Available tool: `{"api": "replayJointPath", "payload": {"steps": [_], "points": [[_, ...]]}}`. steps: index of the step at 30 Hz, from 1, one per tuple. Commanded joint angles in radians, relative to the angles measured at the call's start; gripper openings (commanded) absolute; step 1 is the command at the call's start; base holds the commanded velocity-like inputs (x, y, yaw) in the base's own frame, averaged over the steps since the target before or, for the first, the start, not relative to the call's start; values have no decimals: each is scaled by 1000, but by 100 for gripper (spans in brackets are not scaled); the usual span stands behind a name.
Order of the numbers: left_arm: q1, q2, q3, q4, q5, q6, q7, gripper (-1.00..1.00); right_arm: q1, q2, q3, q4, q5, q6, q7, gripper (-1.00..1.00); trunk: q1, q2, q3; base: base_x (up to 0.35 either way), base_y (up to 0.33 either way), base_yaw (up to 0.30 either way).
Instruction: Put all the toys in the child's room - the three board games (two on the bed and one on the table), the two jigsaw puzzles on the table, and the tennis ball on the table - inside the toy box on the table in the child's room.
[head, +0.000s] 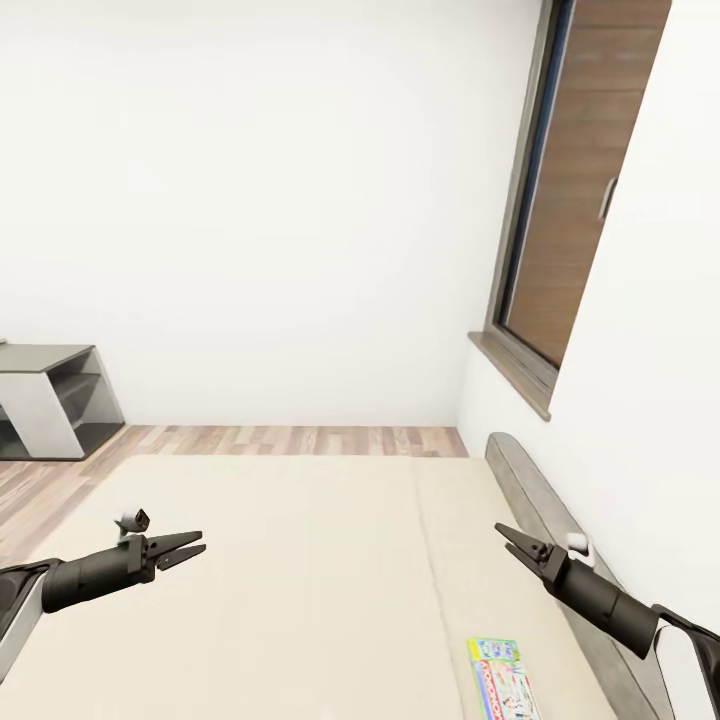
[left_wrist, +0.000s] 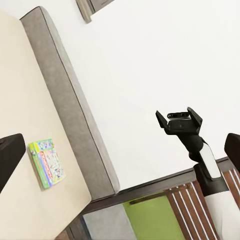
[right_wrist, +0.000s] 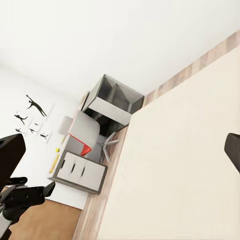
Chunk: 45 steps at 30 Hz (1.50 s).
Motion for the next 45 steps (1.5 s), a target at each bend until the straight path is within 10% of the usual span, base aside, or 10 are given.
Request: {"api": "replayJointPath", "payload": {"steps": [1, 20, 28, 45], "points": [[-1, 0, 0, 0, 1, 10, -2, 100, -1, 0, -1, 0, 2, 4, 5, 100, 1, -2, -2, 0, -87, 0], [-1, 0, 1, 0, 1, 11, -2, 100, -1, 1, 0, 0, 2, 6, 5, 100, 1, -2, -2, 0, -185, 0], [-5, -17, 5, 8, -1, -14, -1, 100, -46, 44, 45, 45, 47, -39, -41, 100, 1, -2, -2, 0, 0, 0], [-5, -20, 6, 7, 1, -20, -5, 100, 8, 64, 1, -29, -18, -3, 25, 100, 1, -2, -2, 0, 0, 0]]}}
